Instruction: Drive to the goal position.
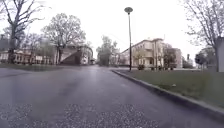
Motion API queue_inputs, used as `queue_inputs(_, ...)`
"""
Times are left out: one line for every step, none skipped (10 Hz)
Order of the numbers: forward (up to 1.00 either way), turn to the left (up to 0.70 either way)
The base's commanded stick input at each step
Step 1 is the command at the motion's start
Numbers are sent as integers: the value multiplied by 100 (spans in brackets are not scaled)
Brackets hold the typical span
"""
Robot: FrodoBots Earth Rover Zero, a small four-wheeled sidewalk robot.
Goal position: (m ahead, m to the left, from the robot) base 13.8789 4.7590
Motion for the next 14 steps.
queue_inputs(85,0)
queue_inputs(85,0)
queue_inputs(85,0)
queue_inputs(85,0)
queue_inputs(85,0)
queue_inputs(85,0)
queue_inputs(85,2)
queue_inputs(85,18)
queue_inputs(85,33)
queue_inputs(85,34)
queue_inputs(85,34)
queue_inputs(85,34)
queue_inputs(85,34)
queue_inputs(85,15)
